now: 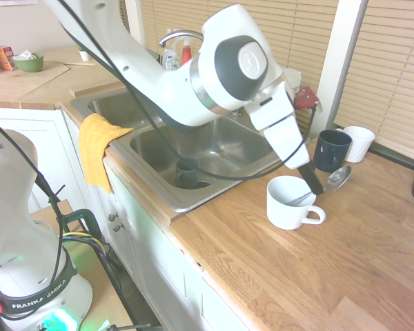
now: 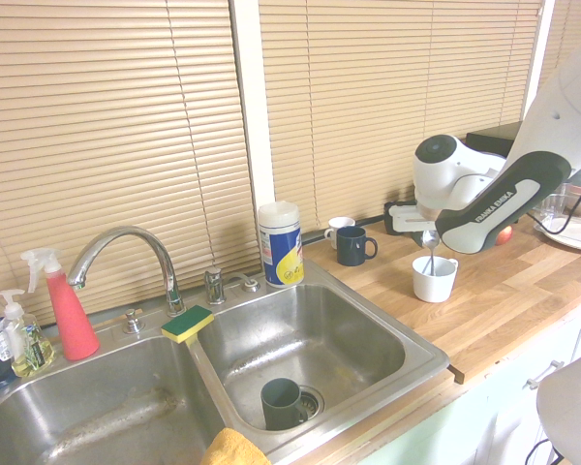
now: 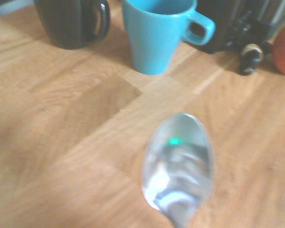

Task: Put the spoon into the sink

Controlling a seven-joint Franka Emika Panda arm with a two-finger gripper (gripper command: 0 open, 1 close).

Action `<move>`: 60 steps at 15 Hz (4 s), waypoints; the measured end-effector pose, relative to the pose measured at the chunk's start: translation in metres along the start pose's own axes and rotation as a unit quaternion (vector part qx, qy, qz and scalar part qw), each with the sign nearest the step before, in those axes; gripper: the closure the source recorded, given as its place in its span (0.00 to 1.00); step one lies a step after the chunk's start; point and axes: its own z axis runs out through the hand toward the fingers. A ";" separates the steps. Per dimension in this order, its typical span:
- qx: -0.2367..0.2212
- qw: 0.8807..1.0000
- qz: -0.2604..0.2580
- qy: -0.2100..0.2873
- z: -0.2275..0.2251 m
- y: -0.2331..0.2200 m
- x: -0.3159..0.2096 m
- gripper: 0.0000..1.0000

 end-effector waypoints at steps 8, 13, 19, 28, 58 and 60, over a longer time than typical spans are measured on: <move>0.007 1.000 0.001 -0.009 0.017 -0.005 -0.019 1.00; 0.003 1.000 0.011 -0.012 0.025 -0.002 -0.016 1.00; -0.001 0.999 0.035 -0.019 0.047 0.009 0.005 1.00; 0.005 0.999 0.032 -0.017 0.049 0.004 0.012 1.00; 0.034 0.956 -0.286 0.060 -0.168 -0.085 -0.306 1.00; -0.002 0.944 -0.329 0.021 -0.150 -0.081 -0.330 1.00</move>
